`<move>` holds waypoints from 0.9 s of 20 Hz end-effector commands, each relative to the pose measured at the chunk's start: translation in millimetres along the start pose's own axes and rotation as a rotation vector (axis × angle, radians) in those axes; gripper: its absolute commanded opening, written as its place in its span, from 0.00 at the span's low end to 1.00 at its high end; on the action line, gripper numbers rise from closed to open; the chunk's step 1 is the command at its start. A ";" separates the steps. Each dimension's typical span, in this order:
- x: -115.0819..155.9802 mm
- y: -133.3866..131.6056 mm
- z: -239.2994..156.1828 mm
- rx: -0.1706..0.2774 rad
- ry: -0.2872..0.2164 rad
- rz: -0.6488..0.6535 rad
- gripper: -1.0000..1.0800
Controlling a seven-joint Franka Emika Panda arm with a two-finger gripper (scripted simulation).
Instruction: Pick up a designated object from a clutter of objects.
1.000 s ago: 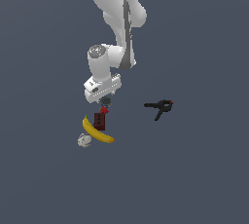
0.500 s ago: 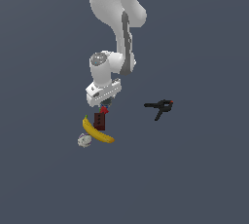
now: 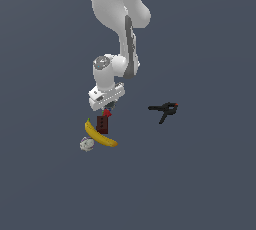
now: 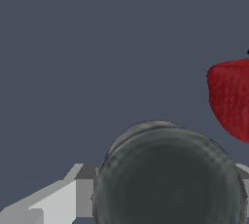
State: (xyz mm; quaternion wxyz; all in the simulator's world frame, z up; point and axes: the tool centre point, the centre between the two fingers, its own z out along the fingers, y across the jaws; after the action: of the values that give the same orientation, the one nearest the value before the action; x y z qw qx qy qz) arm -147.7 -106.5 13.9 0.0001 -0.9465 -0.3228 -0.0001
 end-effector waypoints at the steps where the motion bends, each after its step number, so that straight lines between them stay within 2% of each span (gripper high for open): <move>1: 0.2 0.0 0.2 0.000 0.000 0.000 0.00; 11: 1.2 -0.5 -1.7 0.000 0.000 0.000 0.00; 18: 12.6 -5.8 -19.9 0.000 0.000 0.000 0.00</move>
State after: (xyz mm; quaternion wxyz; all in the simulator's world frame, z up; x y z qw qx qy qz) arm -143.3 -97.4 28.4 0.0005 -0.9466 -0.3226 0.0004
